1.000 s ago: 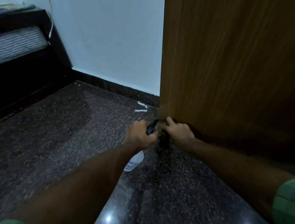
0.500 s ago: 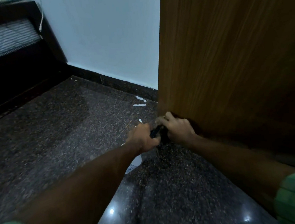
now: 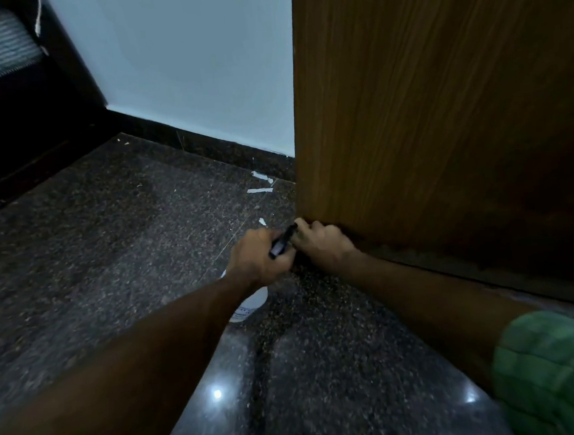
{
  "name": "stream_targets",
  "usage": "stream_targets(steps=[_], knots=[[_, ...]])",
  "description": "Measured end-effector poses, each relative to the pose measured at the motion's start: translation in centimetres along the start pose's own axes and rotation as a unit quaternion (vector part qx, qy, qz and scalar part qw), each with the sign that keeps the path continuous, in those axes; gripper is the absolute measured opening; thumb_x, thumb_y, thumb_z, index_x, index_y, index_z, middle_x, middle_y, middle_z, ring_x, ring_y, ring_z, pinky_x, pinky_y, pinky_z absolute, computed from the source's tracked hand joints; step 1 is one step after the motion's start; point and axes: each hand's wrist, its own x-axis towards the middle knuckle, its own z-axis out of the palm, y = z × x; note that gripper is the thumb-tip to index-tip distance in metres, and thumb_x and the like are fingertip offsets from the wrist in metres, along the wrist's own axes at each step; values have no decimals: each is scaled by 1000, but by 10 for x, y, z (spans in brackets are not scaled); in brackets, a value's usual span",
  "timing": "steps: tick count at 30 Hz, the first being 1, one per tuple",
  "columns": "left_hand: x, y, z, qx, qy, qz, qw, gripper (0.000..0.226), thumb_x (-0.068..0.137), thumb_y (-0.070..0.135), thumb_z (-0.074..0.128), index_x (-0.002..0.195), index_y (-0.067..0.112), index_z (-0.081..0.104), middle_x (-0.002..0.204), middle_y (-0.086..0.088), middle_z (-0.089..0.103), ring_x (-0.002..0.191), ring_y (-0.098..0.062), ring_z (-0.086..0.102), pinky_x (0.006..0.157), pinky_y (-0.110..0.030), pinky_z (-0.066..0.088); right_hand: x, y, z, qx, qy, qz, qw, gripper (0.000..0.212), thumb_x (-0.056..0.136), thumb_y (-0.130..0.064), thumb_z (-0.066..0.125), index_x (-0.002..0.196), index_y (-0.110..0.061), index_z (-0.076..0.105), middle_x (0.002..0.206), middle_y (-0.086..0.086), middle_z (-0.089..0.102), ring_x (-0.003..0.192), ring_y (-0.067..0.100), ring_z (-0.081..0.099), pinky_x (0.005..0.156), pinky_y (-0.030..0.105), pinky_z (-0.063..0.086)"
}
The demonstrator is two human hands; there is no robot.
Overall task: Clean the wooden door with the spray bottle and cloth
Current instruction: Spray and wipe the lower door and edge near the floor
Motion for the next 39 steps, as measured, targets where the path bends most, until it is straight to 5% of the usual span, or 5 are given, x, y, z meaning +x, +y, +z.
stream_targets(steps=[16, 24, 33, 36, 39], knots=[[15, 63, 8, -76, -14, 89, 993, 40, 92, 28, 70, 60, 19, 48, 54, 3, 51, 48, -15, 46, 50, -31, 29, -143, 79, 1, -53, -60, -14, 997, 38, 97, -19, 35, 78, -20, 68, 87, 4, 54, 57, 21, 49, 45, 31, 25], [16, 83, 21, -83, -21, 112, 990, 38, 92, 33, 68, 61, 20, 52, 52, 6, 52, 43, -7, 45, 45, -26, 31, -73, 63, -28, -49, -117, -32, 991, 48, 95, -27, 28, 104, -31, 75, 97, -2, 63, 61, 16, 55, 48, 29, 29], [23, 142, 47, -52, -111, 188, 974, 41, 94, 28, 68, 60, 19, 47, 51, 5, 48, 43, -9, 42, 51, -33, 30, -240, 141, -44, -182, -220, -66, 956, 46, 102, -14, 25, 112, -24, 69, 111, 5, 47, 81, 24, 55, 56, 36, 32], [25, 167, 58, -49, -112, 195, 973, 38, 94, 30, 67, 63, 17, 51, 53, 5, 51, 46, -12, 45, 52, -33, 34, -271, 162, -59, -166, -201, -42, 965, 67, 98, -9, 3, 104, -21, 69, 107, 5, 50, 76, 22, 54, 55, 36, 31], [25, 187, 70, -78, -99, 200, 972, 36, 95, 29, 66, 64, 16, 53, 55, 4, 52, 47, -13, 47, 51, -32, 35, -267, 170, -57, -162, -214, -37, 963, 44, 102, -16, 30, 83, -26, 69, 96, 2, 53, 63, 18, 48, 53, 33, 29]])
